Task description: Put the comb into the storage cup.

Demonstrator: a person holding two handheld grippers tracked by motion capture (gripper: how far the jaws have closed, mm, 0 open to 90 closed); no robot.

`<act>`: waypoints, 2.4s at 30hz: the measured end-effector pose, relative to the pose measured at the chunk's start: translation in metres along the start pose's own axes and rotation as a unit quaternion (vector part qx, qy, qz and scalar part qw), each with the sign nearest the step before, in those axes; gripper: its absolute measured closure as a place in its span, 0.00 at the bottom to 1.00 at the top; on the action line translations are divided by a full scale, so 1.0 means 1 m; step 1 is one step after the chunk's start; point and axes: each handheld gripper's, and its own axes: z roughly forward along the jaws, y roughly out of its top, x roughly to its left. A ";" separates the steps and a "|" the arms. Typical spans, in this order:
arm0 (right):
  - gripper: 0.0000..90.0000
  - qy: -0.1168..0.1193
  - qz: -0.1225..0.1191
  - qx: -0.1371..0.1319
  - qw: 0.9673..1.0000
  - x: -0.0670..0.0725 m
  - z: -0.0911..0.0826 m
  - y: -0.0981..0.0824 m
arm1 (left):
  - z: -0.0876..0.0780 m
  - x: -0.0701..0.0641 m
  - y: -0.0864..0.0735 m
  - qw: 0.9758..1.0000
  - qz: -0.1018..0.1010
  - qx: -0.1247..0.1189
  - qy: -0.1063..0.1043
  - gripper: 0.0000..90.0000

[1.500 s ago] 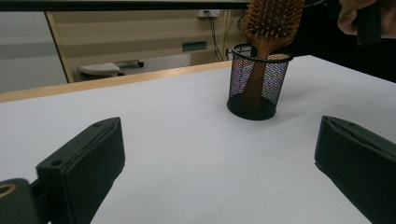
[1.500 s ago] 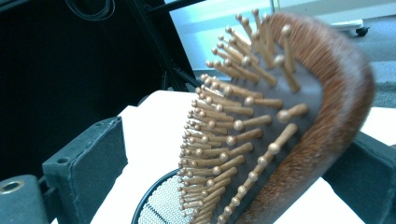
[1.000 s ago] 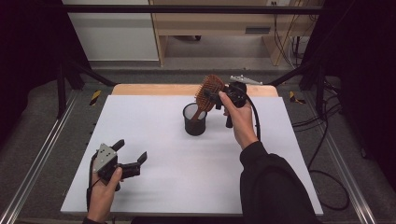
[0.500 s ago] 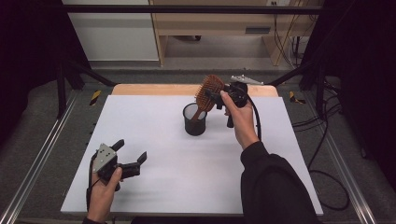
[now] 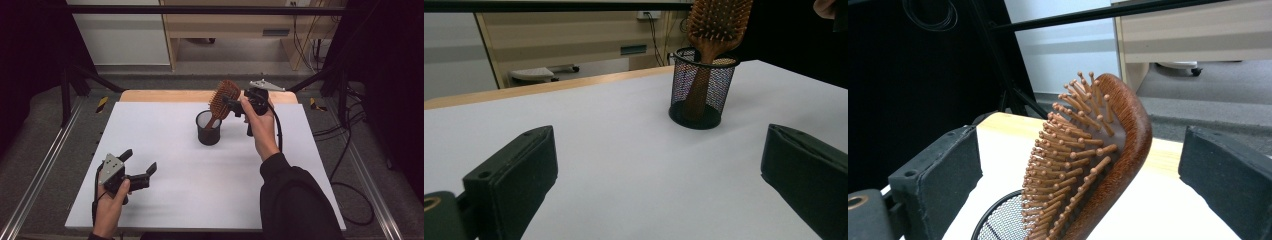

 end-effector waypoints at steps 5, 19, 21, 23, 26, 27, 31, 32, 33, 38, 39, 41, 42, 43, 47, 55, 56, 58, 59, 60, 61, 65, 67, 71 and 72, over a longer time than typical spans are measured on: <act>0.05 -0.002 -0.007 -0.009 1.000 -0.001 -0.005 0.002 | -0.001 0.000 0.000 1.000 0.001 -0.003 0.003 0.02; 0.08 -0.004 -0.017 -0.028 0.999 -0.002 -0.016 0.007 | -0.001 0.000 0.000 1.000 0.001 -0.003 0.003 0.02; 0.08 -0.002 -0.020 -0.035 0.999 -0.002 -0.018 0.008 | -0.001 0.000 0.000 1.000 0.000 -0.003 0.003 0.02; 0.08 0.002 -0.026 -0.040 0.999 -0.002 -0.019 0.008 | -0.001 0.000 0.000 1.000 0.000 -0.003 0.002 0.02; 0.08 0.002 -0.033 -0.043 0.999 -0.002 -0.021 0.009 | -0.001 0.000 0.000 1.000 0.001 -0.003 0.002 0.02; 0.08 0.000 -0.034 -0.044 0.998 -0.002 -0.021 0.009 | -0.001 0.000 0.000 1.000 0.000 -0.003 0.002 0.02; 0.08 -0.008 -0.042 -0.054 0.998 -0.002 -0.024 0.011 | -0.001 0.000 0.000 1.000 0.000 -0.003 0.002 0.02; 0.08 -0.010 -0.044 -0.057 0.997 -0.002 -0.025 0.011 | -0.001 0.000 0.000 1.000 0.000 -0.003 0.003 0.02; 0.08 -0.010 -0.046 -0.058 0.997 -0.002 -0.025 0.011 | -0.001 0.000 0.000 1.000 0.000 -0.003 0.002 0.02; 0.06 -0.022 -0.059 -0.073 0.995 -0.001 -0.028 0.012 | 0.000 -0.001 0.000 1.000 0.001 -0.003 0.001 0.02; 0.06 -0.024 -0.062 -0.076 0.995 -0.001 -0.029 0.012 | -0.001 -0.001 0.000 1.000 0.001 -0.003 0.001 0.02; 0.06 -0.025 -0.069 -0.083 0.994 -0.001 -0.030 0.012 | -0.001 0.000 0.000 1.000 0.000 -0.003 0.001 0.02; 0.06 -0.027 -0.073 -0.085 0.993 -0.001 -0.030 0.012 | -0.001 0.000 0.000 1.000 0.000 -0.003 0.001 0.02; 0.06 -0.030 -0.075 -0.087 0.993 -0.001 -0.031 0.012 | -0.001 0.000 0.000 1.000 0.000 -0.003 0.001 0.02; 0.05 -0.036 -0.080 -0.093 0.992 -0.001 -0.032 0.011 | -0.001 -0.001 0.000 1.000 0.001 -0.003 0.000 0.02; 0.05 -0.047 -0.102 -0.099 0.989 -0.003 -0.037 0.010 | -0.001 -0.001 0.000 1.000 0.001 -0.003 -0.001 0.02; 0.04 -0.047 -0.100 -0.100 0.989 -0.003 -0.038 0.010 | -0.001 -0.001 0.000 1.000 0.001 -0.003 -0.001 0.02; 0.04 -0.049 -0.099 -0.103 0.989 -0.004 -0.039 0.010 | -0.001 -0.001 0.000 1.000 0.001 -0.003 -0.001 0.02; 0.04 -0.050 -0.099 -0.104 0.988 -0.004 -0.040 0.011 | -0.001 -0.001 0.000 1.000 0.001 -0.003 -0.001 0.02; 0.04 -0.050 -0.101 -0.104 0.988 -0.004 -0.041 0.011 | -0.001 -0.001 0.000 1.000 0.001 -0.003 -0.001 0.02; 0.04 -0.050 -0.102 -0.107 0.988 -0.004 -0.041 0.011 | -0.001 -0.001 0.000 1.000 0.001 -0.003 -0.001 0.02; 0.04 -0.052 -0.102 -0.108 0.987 -0.006 -0.046 0.011 | -0.001 -0.001 0.000 1.000 0.001 -0.003 -0.001 0.02; 0.04 -0.052 -0.100 -0.109 0.988 -0.007 -0.048 0.011 | -0.001 -0.001 0.000 1.000 0.002 -0.004 -0.001 0.02; 0.04 -0.053 -0.101 -0.110 0.987 -0.009 -0.053 0.011 | -0.001 -0.001 0.000 1.000 0.001 -0.005 0.001 0.02; 0.04 -0.053 -0.099 -0.110 0.988 -0.009 -0.054 0.011 | -0.001 -0.001 0.000 1.000 0.001 -0.005 0.002 0.02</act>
